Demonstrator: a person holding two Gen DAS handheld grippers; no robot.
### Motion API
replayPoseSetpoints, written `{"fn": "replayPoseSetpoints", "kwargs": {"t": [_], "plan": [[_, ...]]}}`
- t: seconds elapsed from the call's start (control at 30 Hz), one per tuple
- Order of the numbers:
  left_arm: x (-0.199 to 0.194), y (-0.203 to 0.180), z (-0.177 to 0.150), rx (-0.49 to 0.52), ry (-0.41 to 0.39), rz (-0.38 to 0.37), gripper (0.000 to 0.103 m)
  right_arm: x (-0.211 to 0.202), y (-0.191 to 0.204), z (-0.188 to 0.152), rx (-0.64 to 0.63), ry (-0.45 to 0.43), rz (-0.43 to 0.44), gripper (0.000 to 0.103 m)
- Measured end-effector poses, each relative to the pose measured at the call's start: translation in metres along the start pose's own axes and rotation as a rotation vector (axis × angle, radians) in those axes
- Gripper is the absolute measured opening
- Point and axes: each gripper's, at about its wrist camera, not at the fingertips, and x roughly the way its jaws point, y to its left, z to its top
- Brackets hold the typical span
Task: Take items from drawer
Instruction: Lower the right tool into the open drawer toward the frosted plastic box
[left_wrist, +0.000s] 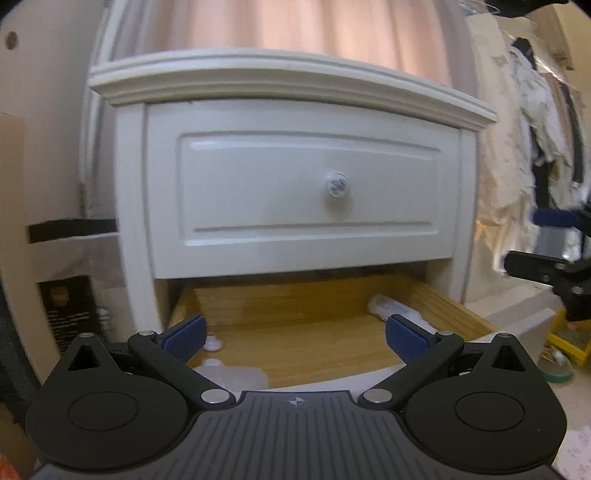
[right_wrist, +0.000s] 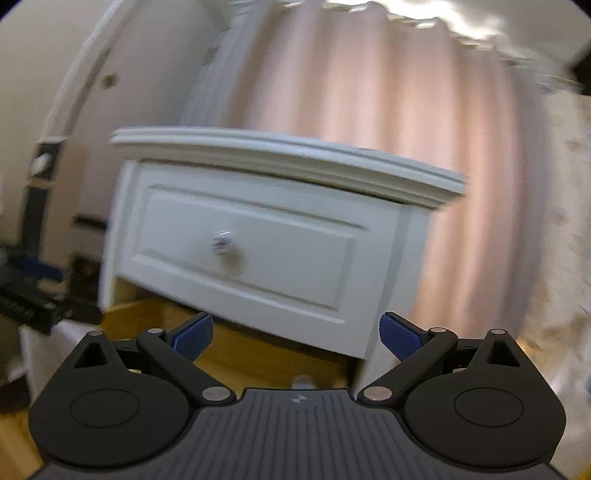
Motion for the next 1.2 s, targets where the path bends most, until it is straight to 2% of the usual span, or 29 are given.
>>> {"fn": "replayPoseSetpoints", "kwargs": {"t": [0.07, 0.17, 0.23, 0.4, 0.5, 0.77, 1.03, 1.2], "plan": [[0.004, 0.000, 0.000, 0.006, 0.000, -0.004, 0.103, 0.013, -0.007, 0.007, -0.071, 0.038, 0.080, 0.103], [0.010, 0.004, 0.002, -0.003, 0.010, -0.017, 0.103, 0.035, -0.014, 0.017, -0.137, 0.113, 0.150, 0.103], [0.014, 0.007, 0.003, -0.010, 0.026, -0.030, 0.103, 0.047, -0.017, 0.021, -0.141, 0.142, 0.181, 0.103], [0.021, 0.015, 0.007, -0.020, 0.045, -0.039, 0.103, 0.077, -0.027, 0.026, -0.097, 0.239, 0.333, 0.103], [0.022, 0.022, 0.007, -0.031, 0.042, -0.040, 0.103, 0.090, -0.027, 0.023, -0.111, 0.286, 0.354, 0.103], [0.019, 0.034, 0.005, -0.043, 0.023, -0.036, 0.103, 0.107, -0.024, 0.019, -0.169, 0.340, 0.377, 0.103], [0.011, 0.052, 0.008, -0.088, -0.014, 0.036, 0.103, 0.141, 0.000, 0.033, -0.165, 0.443, 0.563, 0.103], [0.007, 0.064, 0.003, -0.108, -0.036, 0.101, 0.103, 0.149, 0.030, 0.036, -0.230, 0.472, 0.613, 0.103]]}}
